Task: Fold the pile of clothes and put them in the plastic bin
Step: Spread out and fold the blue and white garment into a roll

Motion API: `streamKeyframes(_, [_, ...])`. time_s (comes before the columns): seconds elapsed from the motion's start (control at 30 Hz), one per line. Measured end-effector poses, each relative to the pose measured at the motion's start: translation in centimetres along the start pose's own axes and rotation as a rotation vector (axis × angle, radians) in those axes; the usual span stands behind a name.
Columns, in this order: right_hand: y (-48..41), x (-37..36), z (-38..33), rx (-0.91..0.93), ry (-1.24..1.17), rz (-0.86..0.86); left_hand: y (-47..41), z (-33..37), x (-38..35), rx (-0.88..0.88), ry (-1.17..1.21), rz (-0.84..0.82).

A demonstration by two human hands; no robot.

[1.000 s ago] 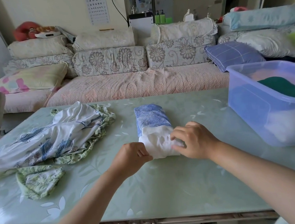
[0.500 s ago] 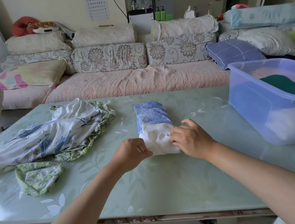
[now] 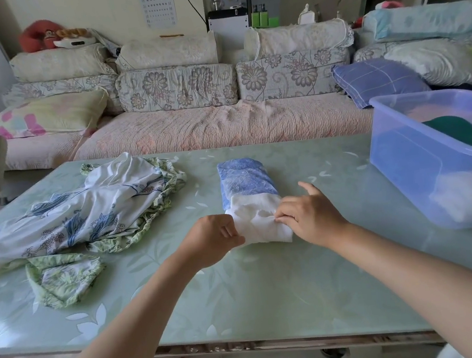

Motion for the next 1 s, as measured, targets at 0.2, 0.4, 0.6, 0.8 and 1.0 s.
streamKeyframes(0.2, [-1.0,0.8,1.5,-0.026,0.070,-0.025,0.5,0.8,1.0,-0.063,-0.224,-0.151])
streamKeyframes(0.4, [0.0,-1.3,-2.0,0.063,-0.225,-0.393,0.2,3.4,-1.1,-0.181,-0.364,-0.153])
streamKeyframes(0.6, [1.6,-3.7,-3.2,0.118,0.024,-0.622,-2.6,2.9,-3.3,-0.429,-0.450,-0.064])
streamKeyframes(0.8, [1.9,-4.9,-2.4,0.124,0.087,-0.664,-3.9,-5.6,-3.7,0.060,-0.471,-0.203])
streamKeyframes(1.0, [0.7,-4.9,-1.3,0.109,0.053,-0.627,-2.5,0.5,-1.6,-0.397,-0.304,-0.011])
Point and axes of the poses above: each hand's wrist, its own y-axis away from the middle knuckle, its own x-axis out of the back of the hand, z = x × y, the point moved 8 cm from there along -y, towards the middle knuckle, and after that the axes turned 12 degrees about y, right-handed, at the moved point
